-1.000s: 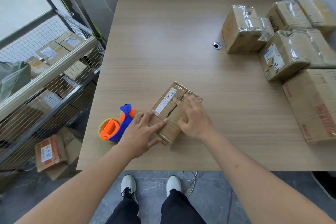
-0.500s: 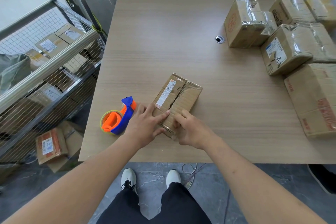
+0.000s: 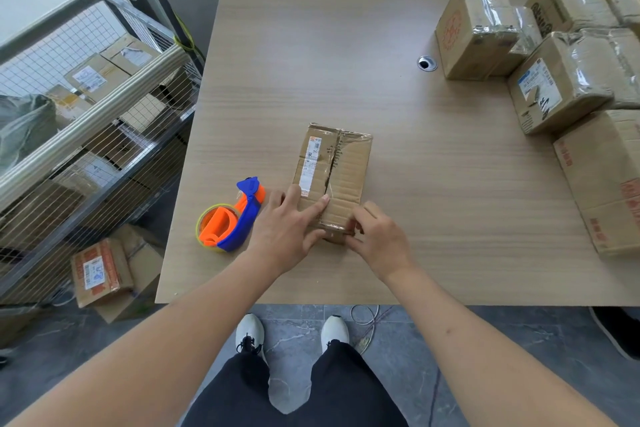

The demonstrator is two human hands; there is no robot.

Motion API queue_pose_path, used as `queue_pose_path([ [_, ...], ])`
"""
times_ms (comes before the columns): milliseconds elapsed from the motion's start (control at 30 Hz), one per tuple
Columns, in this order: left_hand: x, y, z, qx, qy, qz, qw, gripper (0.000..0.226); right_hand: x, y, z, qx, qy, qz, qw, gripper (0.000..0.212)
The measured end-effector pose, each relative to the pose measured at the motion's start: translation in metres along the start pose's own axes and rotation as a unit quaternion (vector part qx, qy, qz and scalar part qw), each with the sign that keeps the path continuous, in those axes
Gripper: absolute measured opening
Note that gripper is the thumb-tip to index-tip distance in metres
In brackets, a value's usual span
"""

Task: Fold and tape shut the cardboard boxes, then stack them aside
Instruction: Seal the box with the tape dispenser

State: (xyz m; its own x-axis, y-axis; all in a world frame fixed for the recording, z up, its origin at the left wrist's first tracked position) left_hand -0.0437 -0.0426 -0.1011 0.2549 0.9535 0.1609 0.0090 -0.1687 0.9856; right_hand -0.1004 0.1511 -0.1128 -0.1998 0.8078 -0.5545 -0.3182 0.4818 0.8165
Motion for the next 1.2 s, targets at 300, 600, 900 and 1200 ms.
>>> queue_pose_path([
  [300, -0.033, 0.011, 0.013, 0.045, -0.137, 0.1, 0.984, 0.038, 0.011, 0.008, -0.004, 0.109, -0.172, -0.141, 0.969, 0.022],
  [600, -0.021, 0.009, 0.014, 0.076, -0.123, 0.154, 0.977, 0.038, -0.004, 0.013, -0.005, 0.059, -0.194, -0.032, 0.979, 0.041],
  [900, -0.056, 0.03, 0.014, -0.019, -0.125, 0.205, 0.971, 0.059, -0.057, -0.011, -0.012, -0.065, -0.133, 0.141, 0.979, 0.126],
  [1200, -0.081, 0.027, 0.021, -0.01, -0.029, 0.122, 0.992, 0.062, -0.089, -0.046, -0.028, -0.034, -0.245, 0.204, 0.947, 0.12],
])
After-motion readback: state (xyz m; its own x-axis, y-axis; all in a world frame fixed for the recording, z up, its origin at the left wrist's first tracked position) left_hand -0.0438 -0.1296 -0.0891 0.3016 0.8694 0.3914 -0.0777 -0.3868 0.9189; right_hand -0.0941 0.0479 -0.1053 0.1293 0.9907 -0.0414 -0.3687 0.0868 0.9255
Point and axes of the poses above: each hand's wrist, its own z-axis away from the middle knuckle, its own y-axis out of the back of the hand, x = y × z, the point moved 2 cm from there along -z, towards the middle knuckle, and after that the axes turned 15 degrees about -y, right-handed, at the moved point
